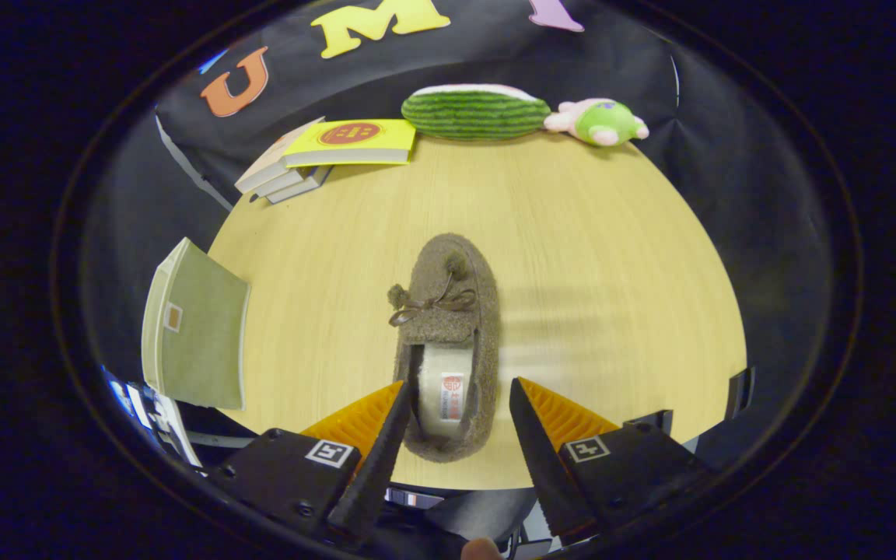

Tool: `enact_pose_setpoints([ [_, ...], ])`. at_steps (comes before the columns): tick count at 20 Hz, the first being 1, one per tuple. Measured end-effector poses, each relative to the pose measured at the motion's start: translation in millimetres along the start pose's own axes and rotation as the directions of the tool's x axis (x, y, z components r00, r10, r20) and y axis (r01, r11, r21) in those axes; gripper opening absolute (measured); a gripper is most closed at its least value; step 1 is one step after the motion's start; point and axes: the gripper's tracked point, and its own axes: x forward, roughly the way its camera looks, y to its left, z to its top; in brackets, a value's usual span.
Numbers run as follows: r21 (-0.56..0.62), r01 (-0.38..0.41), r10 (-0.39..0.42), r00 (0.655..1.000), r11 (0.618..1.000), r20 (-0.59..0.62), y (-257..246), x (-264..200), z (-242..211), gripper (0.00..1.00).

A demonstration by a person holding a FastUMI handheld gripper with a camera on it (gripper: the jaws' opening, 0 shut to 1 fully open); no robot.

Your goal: Open the storage box then place both shoes into the box .Put the left shoe in first, then the right shoe, with the right side of both shoes facing outward in a uniform manner.

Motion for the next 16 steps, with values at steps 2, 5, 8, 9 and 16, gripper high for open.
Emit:
enact_pose_setpoints([
  [2, 0.023, -0.015, 0.016, 0.999, 1.0, -0.029, -4.1, 14.4, 1.6, 0.81],
  [5, 0.06, -0.025, 0.03, 0.996, 0.998, -0.081, -9.9, 30.9, -4.9, 0.63],
  [8, 0.11, -0.026, 0.035, 0.996, 0.994, -0.086, -20.8, 35.9, -5.0, 0.44],
  [9, 0.133, -0.033, 0.045, 0.995, 0.991, -0.086, -23.6, 34.2, -5.8, 0.35],
  [16, 0.392, -0.173, 0.204, 0.978, 0.903, -0.038, -15.5, 12.6, -9.5, 0.06],
])
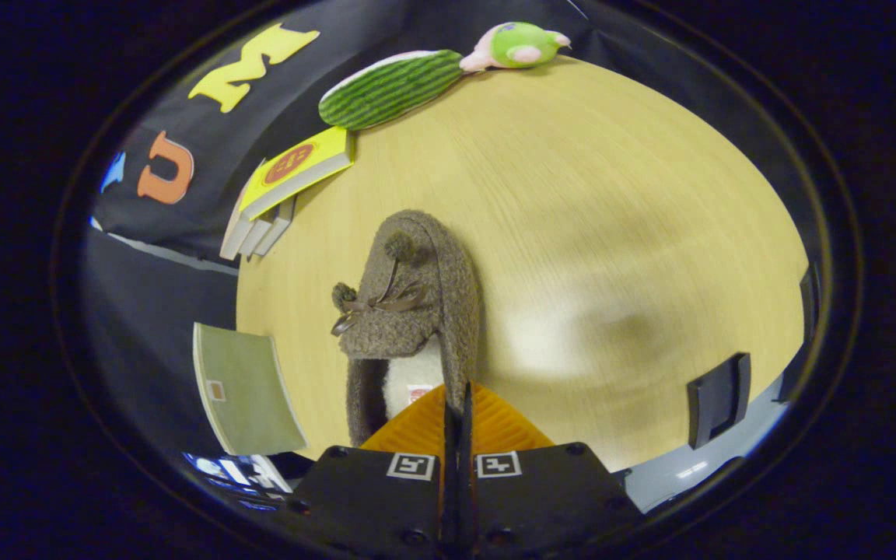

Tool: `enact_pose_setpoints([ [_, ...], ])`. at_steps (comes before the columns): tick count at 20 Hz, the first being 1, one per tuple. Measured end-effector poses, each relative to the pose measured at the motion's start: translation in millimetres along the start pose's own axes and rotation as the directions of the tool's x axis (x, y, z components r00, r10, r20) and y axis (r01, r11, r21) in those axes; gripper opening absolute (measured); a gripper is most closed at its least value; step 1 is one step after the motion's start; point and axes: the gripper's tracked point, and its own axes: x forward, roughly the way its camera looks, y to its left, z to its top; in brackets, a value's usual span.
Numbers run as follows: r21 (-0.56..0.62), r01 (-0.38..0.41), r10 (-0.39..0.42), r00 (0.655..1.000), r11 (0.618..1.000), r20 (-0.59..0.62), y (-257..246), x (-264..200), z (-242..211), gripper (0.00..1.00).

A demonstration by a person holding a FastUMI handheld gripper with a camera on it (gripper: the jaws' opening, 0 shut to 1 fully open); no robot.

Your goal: Open the storage box then place both shoes into the box .Put the left shoe in first, then the right shoe, with the right side of both shoes facing outward in a uniform manner.

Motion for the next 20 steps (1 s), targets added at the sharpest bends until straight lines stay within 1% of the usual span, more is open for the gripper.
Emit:
enact_pose_setpoints([
  [2, 0.019, -0.01, 0.01, 0.999, 1.0, 0.031, 5.9, -12.8, 1.7, 0.06],
  [5, 0.033, -0.057, 0.054, 0.995, 0.998, 0.087, 35.3, -44.0, -0.2, 0.06],
  [8, 0.009, -0.09, 0.088, 0.986, 0.996, 0.142, 77.6, -72.7, -3.9, 0.06],
  [11, -0.038, -0.099, 0.104, 0.978, 0.994, 0.178, 121.6, -94.6, -11.5, 0.06],
  [14, -0.074, -0.096, 0.109, 0.974, 0.993, 0.198, 162.8, -99.0, -21.1, 0.06],
  [20, -0.173, -0.124, 0.153, 0.973, 0.977, 0.171, 247.6, -88.4, -57.3, 0.06],
])
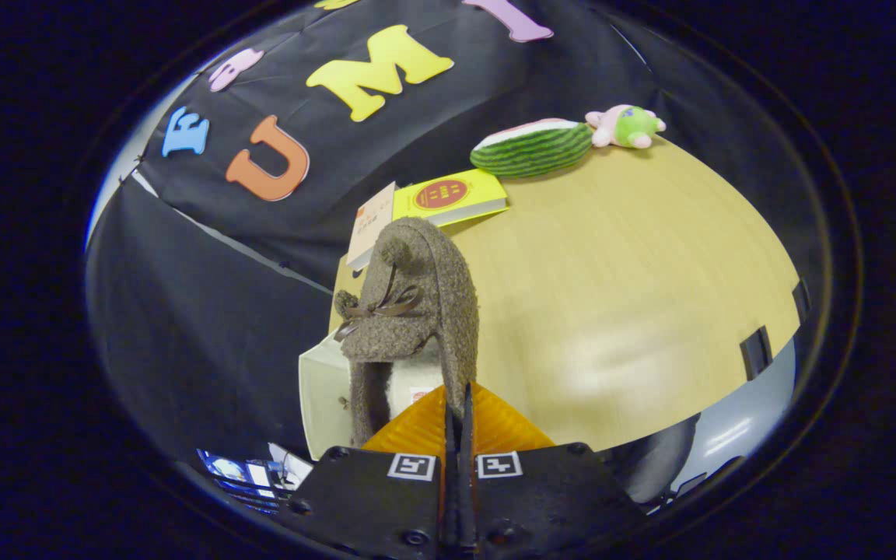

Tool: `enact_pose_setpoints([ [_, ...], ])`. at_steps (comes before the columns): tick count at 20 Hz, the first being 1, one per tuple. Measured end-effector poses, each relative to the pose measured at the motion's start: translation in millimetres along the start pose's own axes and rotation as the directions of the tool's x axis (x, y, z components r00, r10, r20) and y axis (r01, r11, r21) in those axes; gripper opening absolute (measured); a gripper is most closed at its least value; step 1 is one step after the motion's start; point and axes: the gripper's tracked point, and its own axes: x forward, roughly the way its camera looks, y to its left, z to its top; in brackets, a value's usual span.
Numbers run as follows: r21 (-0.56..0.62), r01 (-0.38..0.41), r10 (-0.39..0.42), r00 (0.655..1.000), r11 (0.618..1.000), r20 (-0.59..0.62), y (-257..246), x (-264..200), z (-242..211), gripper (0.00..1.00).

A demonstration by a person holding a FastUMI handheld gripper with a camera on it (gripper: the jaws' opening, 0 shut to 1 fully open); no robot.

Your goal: Open the storage box then place both shoes into the box .Put the left shoe in first, then the right shoe, with the right side of both shoes facing outward in a uniform manner.

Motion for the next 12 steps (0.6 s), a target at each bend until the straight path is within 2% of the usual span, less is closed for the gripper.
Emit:
enact_pose_setpoints([
  [4, -0.053, -0.031, 0.029, 0.999, 0.998, -0.037, 53.1, 19.5, -18.6, 0.06],
  [12, -0.116, -0.021, 0.013, 0.997, 0.993, -0.07, 130.7, 71.4, -42.4, 0.06],
])
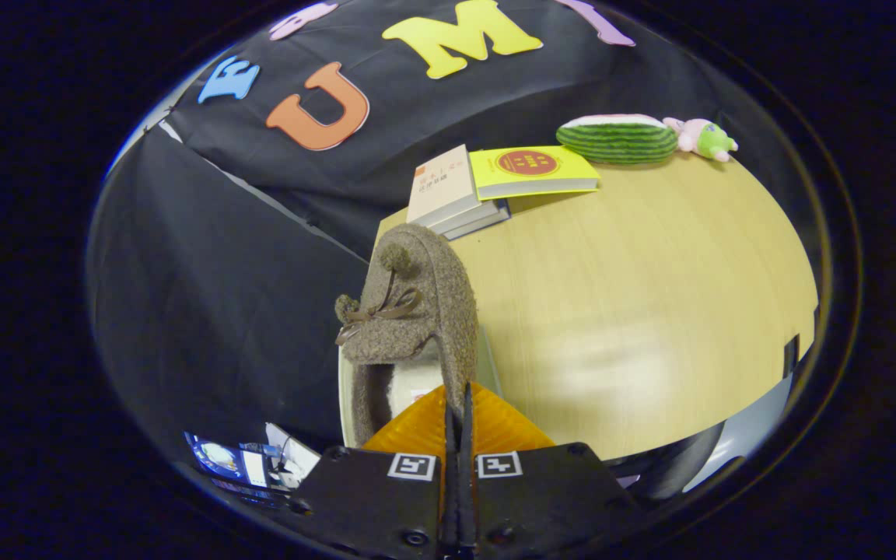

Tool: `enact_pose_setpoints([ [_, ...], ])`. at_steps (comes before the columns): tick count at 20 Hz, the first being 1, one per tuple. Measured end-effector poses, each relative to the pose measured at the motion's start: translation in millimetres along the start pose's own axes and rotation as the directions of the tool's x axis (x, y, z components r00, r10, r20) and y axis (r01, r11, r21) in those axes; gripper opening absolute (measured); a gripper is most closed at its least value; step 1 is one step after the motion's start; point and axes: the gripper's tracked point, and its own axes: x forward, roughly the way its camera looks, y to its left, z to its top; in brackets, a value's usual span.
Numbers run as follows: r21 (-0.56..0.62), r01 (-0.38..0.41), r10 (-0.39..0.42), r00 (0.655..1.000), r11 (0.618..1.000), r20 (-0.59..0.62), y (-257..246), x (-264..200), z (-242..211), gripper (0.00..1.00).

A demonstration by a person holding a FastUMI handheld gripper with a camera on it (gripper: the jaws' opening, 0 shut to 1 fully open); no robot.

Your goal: Open the storage box then place both shoes into the box .Put the left shoe in first, then the right shoe, with the right side of both shoes facing outward in a uniform manner.

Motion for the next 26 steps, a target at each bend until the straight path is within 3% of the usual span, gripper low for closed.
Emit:
enact_pose_setpoints([
  [6, 0.017, 0.004, -0.002, 0.995, 1.0, -0.104, 29.9, 56.5, -38.1, 0.06],
  [11, 0.037, 0.018, -0.015, 0.997, 0.999, -0.074, 32.9, 53.6, -40.9, 0.06],
  [19, 0.03, -0.016, 0.02, 0.991, 0.999, -0.133, 32.8, 64.2, -75.7, 0.07],
  [20, 0.03, -0.033, 0.036, 0.992, 0.999, -0.125, 36.8, 64.4, -74.3, 0.17],
  [21, 0.021, -0.051, 0.053, 0.992, 0.998, -0.117, 38.5, 65.6, -72.0, 0.19],
  [24, -0.124, -0.058, 0.057, 0.998, 0.991, -0.011, 41.4, 54.0, -52.6, 0.58],
  [26, -0.212, -0.034, 0.053, 0.995, 0.977, 0.087, 40.7, 40.5, -41.8, 0.73],
])
